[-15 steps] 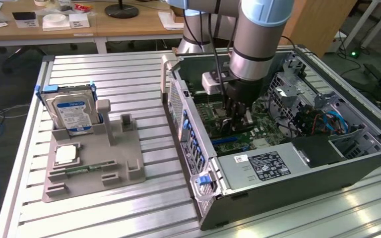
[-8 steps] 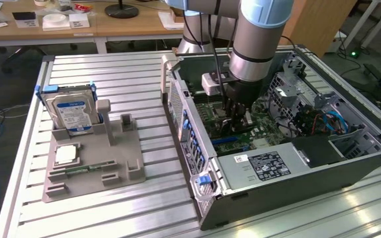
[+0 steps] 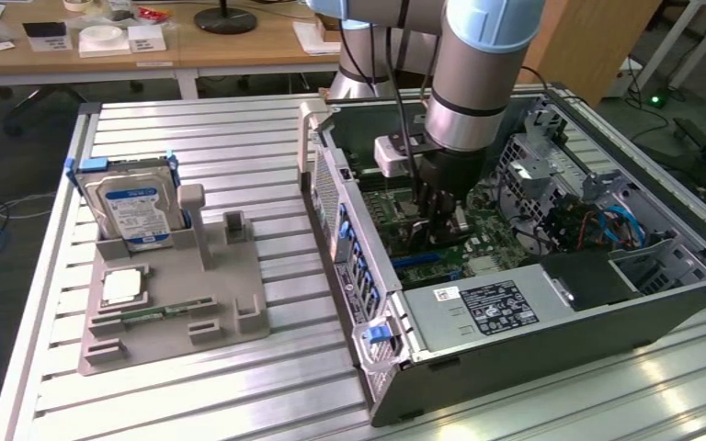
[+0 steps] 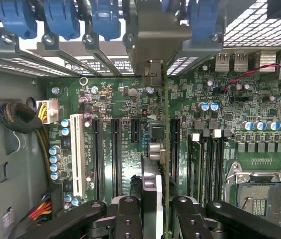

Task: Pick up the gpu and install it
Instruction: 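Insert the gpu into the slot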

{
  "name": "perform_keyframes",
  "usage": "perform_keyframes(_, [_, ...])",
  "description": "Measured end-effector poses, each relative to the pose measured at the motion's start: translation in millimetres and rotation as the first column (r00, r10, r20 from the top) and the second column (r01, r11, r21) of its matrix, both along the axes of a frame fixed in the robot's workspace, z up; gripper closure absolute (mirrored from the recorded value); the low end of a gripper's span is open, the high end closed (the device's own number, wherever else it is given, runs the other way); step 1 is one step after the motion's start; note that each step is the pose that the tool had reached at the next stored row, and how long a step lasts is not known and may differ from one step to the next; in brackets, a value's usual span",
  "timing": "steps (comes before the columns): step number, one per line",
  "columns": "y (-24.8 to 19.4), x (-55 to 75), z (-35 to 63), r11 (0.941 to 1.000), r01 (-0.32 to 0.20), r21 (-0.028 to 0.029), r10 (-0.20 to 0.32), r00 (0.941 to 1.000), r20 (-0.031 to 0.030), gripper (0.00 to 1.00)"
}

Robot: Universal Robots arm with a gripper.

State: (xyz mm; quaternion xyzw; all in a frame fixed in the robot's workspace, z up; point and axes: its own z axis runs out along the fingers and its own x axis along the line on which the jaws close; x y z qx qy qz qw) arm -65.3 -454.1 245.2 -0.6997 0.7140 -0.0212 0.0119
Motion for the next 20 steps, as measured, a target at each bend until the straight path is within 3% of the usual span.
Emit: perform_keyframes(20, [0.2, -0.1, -5.0, 1.0, 0.0, -0.0007, 0.0, 1.0, -0.0002, 0.72])
